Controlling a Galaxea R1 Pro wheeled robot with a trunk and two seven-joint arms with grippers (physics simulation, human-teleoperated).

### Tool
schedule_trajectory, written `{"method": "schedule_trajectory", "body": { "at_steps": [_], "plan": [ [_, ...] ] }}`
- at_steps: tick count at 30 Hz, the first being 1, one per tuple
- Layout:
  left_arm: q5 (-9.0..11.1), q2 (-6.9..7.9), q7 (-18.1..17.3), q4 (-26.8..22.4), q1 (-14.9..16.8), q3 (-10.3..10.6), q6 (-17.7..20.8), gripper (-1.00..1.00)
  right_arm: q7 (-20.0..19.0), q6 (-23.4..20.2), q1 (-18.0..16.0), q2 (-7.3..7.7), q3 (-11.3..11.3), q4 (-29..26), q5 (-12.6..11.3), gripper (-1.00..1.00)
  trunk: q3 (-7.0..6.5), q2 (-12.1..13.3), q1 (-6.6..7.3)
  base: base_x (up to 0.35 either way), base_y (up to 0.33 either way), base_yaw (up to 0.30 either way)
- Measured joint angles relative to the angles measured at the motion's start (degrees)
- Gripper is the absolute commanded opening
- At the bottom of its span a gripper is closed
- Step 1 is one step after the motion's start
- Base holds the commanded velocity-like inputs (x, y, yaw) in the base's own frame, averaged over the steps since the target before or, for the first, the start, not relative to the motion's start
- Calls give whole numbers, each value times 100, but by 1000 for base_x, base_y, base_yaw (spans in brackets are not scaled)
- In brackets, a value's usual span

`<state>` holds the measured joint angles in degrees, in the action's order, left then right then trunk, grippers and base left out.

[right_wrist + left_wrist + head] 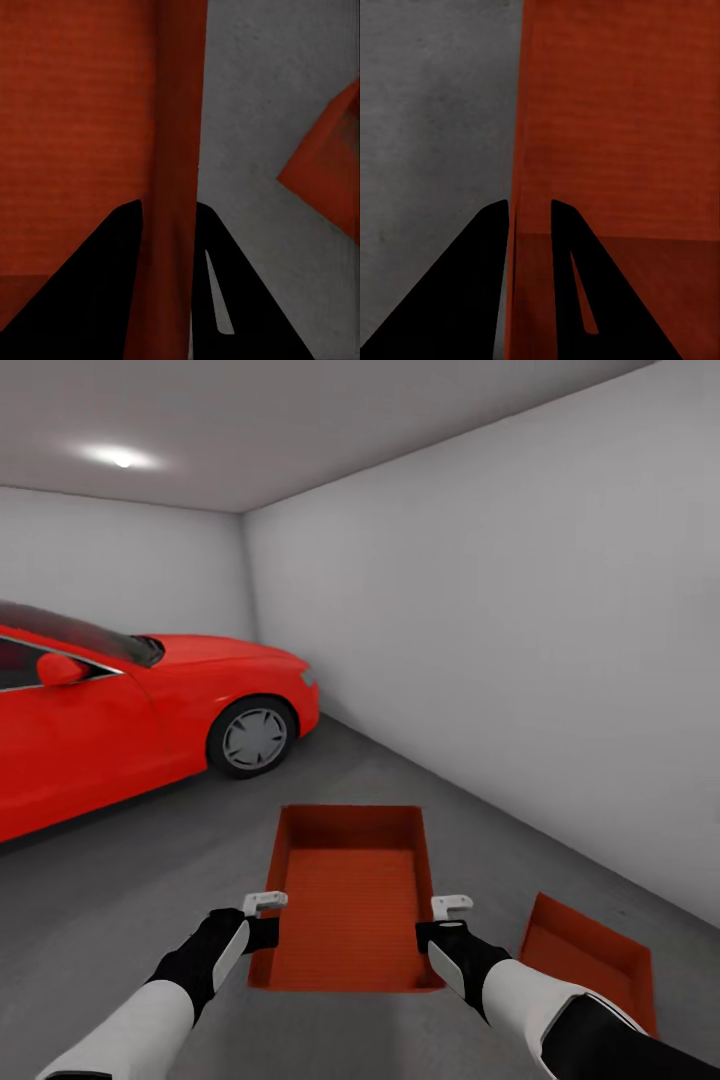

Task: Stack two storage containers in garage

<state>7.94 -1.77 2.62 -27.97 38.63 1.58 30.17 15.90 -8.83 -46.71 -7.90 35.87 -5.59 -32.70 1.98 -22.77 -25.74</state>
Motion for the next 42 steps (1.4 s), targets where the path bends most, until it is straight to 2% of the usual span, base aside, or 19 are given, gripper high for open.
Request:
{"method": "schedule_trajectory", "body": {
  "at_steps": [42],
  "plan": [
    [-8,0,0,-17,-1,-1,8,-100,-1,1,-2,0,-13,-3,12,-100,0,0,-1,2,0,-286]
  ]
}}
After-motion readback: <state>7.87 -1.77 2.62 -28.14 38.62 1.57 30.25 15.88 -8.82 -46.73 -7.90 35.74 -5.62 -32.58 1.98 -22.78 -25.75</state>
